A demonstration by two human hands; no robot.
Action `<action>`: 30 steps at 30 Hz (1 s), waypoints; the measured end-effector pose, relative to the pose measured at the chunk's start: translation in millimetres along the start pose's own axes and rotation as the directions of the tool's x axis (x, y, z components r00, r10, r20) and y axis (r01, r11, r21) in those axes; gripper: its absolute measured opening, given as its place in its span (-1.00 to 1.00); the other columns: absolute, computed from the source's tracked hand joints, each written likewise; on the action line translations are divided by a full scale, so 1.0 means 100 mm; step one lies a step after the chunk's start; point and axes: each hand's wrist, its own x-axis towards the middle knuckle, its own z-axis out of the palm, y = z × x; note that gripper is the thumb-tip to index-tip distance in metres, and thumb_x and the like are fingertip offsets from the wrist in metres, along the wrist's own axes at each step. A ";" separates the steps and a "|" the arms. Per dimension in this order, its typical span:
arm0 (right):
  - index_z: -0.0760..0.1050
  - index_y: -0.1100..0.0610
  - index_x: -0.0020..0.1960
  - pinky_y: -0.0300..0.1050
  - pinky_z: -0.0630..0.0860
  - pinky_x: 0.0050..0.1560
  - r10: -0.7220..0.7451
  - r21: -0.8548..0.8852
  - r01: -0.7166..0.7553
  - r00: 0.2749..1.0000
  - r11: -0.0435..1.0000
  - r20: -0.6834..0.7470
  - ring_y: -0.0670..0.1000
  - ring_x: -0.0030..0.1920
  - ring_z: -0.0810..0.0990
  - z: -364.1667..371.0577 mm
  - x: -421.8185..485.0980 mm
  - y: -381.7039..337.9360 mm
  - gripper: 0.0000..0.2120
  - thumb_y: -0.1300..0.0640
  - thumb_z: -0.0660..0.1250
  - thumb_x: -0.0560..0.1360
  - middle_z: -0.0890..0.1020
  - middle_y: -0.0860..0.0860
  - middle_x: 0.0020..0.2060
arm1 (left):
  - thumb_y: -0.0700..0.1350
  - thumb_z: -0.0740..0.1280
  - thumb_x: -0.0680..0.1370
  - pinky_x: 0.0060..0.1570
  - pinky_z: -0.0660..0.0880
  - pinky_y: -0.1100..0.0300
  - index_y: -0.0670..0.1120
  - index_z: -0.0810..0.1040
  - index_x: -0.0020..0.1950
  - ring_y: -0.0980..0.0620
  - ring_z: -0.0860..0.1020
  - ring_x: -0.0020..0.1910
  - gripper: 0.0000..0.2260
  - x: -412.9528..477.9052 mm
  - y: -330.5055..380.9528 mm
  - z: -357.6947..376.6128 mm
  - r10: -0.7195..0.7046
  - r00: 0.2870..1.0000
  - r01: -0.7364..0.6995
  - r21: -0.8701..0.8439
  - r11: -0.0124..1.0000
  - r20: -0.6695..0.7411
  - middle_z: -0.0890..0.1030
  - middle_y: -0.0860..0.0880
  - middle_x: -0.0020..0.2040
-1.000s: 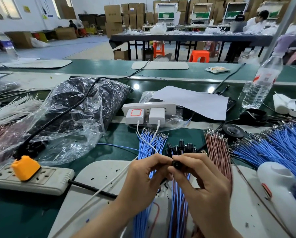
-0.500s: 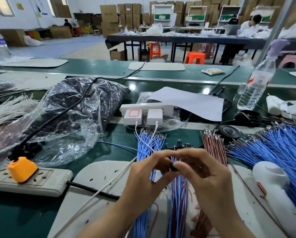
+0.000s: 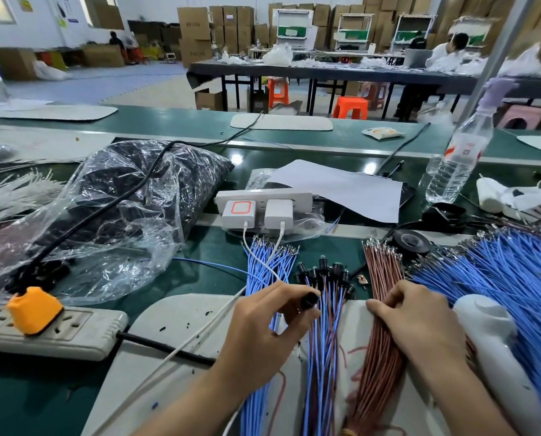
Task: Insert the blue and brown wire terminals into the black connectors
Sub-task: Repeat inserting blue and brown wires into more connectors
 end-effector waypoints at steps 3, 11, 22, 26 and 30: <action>0.49 -0.02 -0.29 -0.11 0.44 -0.17 0.012 0.038 -0.013 1.000 0.999 0.024 0.07 -0.17 0.54 0.00 0.01 0.00 -0.79 -0.07 0.41 0.44 0.59 -0.07 -0.29 | -0.09 0.38 0.50 -0.19 0.54 0.31 -0.11 0.63 0.03 0.19 0.58 -0.24 -0.84 0.00 0.01 0.00 -0.022 1.000 0.022 -0.002 1.000 0.011 0.63 0.11 -0.19; 0.53 0.03 -0.37 -0.28 0.42 -0.35 -0.053 0.381 0.064 0.998 0.922 -0.039 -0.11 -0.37 0.53 -0.04 -0.01 -0.03 -0.78 0.17 0.46 0.42 0.59 -0.09 -0.43 | -0.10 0.41 0.50 -0.21 0.56 0.21 -0.12 0.63 0.03 0.15 0.59 -0.24 -0.85 -0.01 0.02 -0.01 -0.054 0.999 0.054 0.003 0.999 0.010 0.64 0.08 -0.18; 0.59 -0.05 -0.25 -0.36 0.45 -0.28 -0.577 0.761 0.361 0.816 0.539 0.022 -0.19 -0.35 0.54 0.13 -0.33 -0.35 -0.85 0.19 0.48 0.39 0.65 -0.08 -0.32 | -0.20 0.42 0.48 0.08 0.53 0.19 -0.16 0.65 0.10 0.11 0.62 0.03 -0.80 0.02 0.06 -0.01 -0.112 0.992 0.115 -0.068 0.991 0.053 0.67 0.02 0.06; 0.63 0.01 -0.23 -0.37 0.37 -0.41 -0.581 0.794 0.150 0.762 0.588 0.286 -0.16 -0.46 0.48 0.12 -0.28 -0.30 -0.80 -0.08 0.46 0.23 0.58 -0.04 -0.46 | -0.25 0.40 0.49 -0.02 0.53 0.27 -0.14 0.66 0.03 0.13 0.65 -0.11 -0.86 0.05 0.00 -0.06 -0.331 0.943 0.317 -0.228 0.921 -0.024 0.70 0.05 -0.09; 0.71 0.00 -0.25 -0.38 0.29 -0.54 -0.603 0.695 -0.006 0.492 0.719 0.628 -0.19 -0.56 0.40 -0.01 -0.22 -0.26 -0.89 0.02 0.51 0.23 0.53 -0.09 -0.54 | -0.32 0.35 0.50 -0.13 0.49 0.37 -0.13 0.65 -0.06 0.15 0.59 -0.28 -0.87 0.14 -0.03 -0.11 -0.448 0.889 0.387 -0.366 0.846 -0.097 0.68 0.05 -0.22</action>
